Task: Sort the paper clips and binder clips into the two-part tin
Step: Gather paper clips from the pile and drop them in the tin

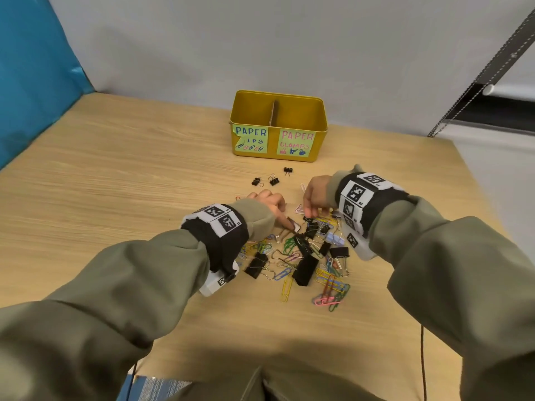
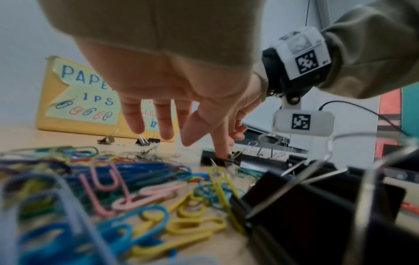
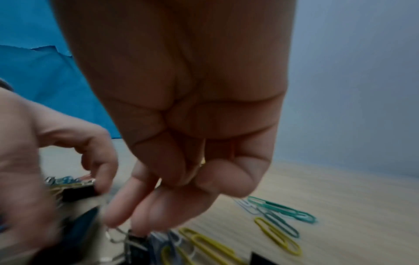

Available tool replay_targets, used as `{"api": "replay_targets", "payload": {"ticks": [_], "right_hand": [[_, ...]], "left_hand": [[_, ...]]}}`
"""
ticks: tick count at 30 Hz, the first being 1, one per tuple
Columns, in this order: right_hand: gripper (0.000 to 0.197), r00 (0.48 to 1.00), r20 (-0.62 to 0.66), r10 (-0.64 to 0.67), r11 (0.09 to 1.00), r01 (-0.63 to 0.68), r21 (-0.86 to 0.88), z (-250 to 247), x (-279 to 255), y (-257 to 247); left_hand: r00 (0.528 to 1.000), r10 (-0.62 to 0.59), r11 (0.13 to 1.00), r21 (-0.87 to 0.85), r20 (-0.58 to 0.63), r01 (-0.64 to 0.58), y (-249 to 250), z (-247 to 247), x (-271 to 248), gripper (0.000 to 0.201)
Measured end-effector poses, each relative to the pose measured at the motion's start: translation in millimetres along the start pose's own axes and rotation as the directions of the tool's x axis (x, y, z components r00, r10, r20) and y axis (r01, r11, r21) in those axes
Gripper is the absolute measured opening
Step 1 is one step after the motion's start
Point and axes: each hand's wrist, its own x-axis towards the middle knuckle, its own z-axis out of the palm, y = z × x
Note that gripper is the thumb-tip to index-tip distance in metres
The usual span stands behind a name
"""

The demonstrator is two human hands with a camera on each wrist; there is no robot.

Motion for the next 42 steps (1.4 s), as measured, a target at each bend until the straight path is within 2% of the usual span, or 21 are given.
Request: {"api": "replay_targets", "payload": {"ticks": [2, 5, 7, 9, 13, 14, 16, 18, 19, 22, 25, 27, 29, 31, 33, 35, 38, 40, 42], "right_hand": [[0.036, 1.0, 0.013, 0.005, 1.0, -0.005, 0.008, 2.2, -3.7, 4.8], [0.033, 0.998, -0.059, -0.02, 1.0, 0.019, -0.012, 4.8, -5.0, 11.4], [0.034, 0.999, -0.049, -0.018, 0.999, 0.02, 0.029, 8.0, -3.8, 15.7], [0.035, 1.0, -0.028, -0.006, 0.996, 0.009, 0.085, 12.5, -2.9, 17.9], [0.04, 0.993, -0.116, -0.013, 0.996, 0.022, 0.082, 14.8, 7.0, 10.9], [0.041, 0.988, -0.155, -0.01, 0.999, 0.017, 0.046, 13.9, 10.0, 7.7], [0.044, 0.978, -0.206, -0.02, 0.998, 0.009, -0.055, 11.4, 17.0, 3.0], [0.046, 0.984, -0.174, -0.023, 0.984, -0.009, -0.181, 9.7, 19.6, 1.3], [0.042, 0.989, -0.15, -0.014, 0.97, -0.022, -0.242, 8.5, 19.3, 2.4], [0.035, 0.989, -0.144, 0.023, 0.951, -0.067, -0.302, 3.8, 6.8, 5.6], [0.053, 0.982, -0.189, 0.03, 0.956, -0.083, -0.281, 4.1, -0.1, 11.5], [0.066, 0.981, -0.192, 0.007, 0.955, -0.064, -0.291, 8.5, 2.0, 14.9], [0.069, 0.986, -0.166, -0.002, 0.94, -0.054, -0.336, 12.0, 6.0, 14.1], [0.061, 0.99, -0.139, 0.009, 0.936, -0.057, -0.348, 10.9, 7.8, 7.7], [0.047, 0.989, -0.148, 0.0, 0.949, -0.046, -0.311, 8.1, 6.9, 0.4], [0.047, 0.983, -0.178, -0.035, 0.956, -0.018, -0.292, 8.0, 5.1, -3.8], [0.049, 0.983, -0.169, -0.075, 0.963, 0.027, -0.268, 15.2, 10.8, -9.8], [0.037, 0.991, -0.137, 0.004, 0.969, -0.037, -0.243, 18.5, 14.1, -15.0], [0.041, 0.994, -0.093, 0.064, 0.968, -0.085, -0.238, 19.5, 13.2, -17.1]], "left_hand": [[0.998, -0.055, 0.998, -0.043, -0.014, 0.055, 4.6, 1.4, 4.7, 0.056], [0.995, 0.045, 0.996, 0.081, -0.091, -0.038, 6.4, 1.3, 7.7, 0.049], [0.994, 0.089, 0.975, 0.21, -0.069, -0.073, 5.2, 0.4, 9.5, 0.05], [0.997, 0.068, 0.952, 0.301, -0.038, -0.053, 4.6, -2.3, 10.0, 0.054], [1.0, -0.01, 0.955, 0.298, -0.001, 0.01, -5.6, -7.3, 7.0, 0.053], [0.999, -0.029, 0.958, 0.286, 0.018, 0.022, -9.8, -6.1, 5.9, 0.057], [0.994, -0.108, 0.987, 0.126, 0.022, 0.104, -18.6, -5.8, -2.3, 0.072], [0.992, -0.129, 0.992, -0.012, 0.002, 0.129, -25.0, -3.3, -7.9, 0.087], [0.993, -0.12, 0.992, -0.042, -0.011, 0.119, -27.1, -3.0, -9.6, 0.087], [0.994, -0.103, 0.987, -0.132, -0.038, 0.097, -31.1, 1.8, -4.5, 0.071], [0.985, -0.159, 0.963, -0.23, -0.064, 0.141, -28.3, 0.7, 0.4, 0.044], [0.98, -0.194, 0.948, -0.263, -0.038, 0.177, -28.7, -3.7, -0.2, 0.038], [0.983, -0.18, 0.957, -0.236, -0.022, 0.17, -32.8, -7.4, -0.4, 0.048], [0.993, -0.108, 0.988, -0.114, -0.042, 0.103, -34.2, -8.9, -4.6, 0.06], [0.994, -0.001, 0.999, 0.049, -0.111, 0.006, -29.0, -7.7, -7.0, 0.055], [0.986, 0.036, 0.993, 0.117, -0.163, -0.017, -18.0, -7.8, -3.5, 0.048], [0.975, -0.014, 0.997, 0.074, -0.224, 0.031, -10.3, -10.5, 3.0, 0.032], [0.963, -0.044, 0.997, 0.044, -0.266, 0.058, -16.7, -12.3, 5.8, 0.023], [0.954, -0.075, 0.995, 0.047, -0.292, 0.093, -27.0, -13.5, 6.4, 0.024]]}}
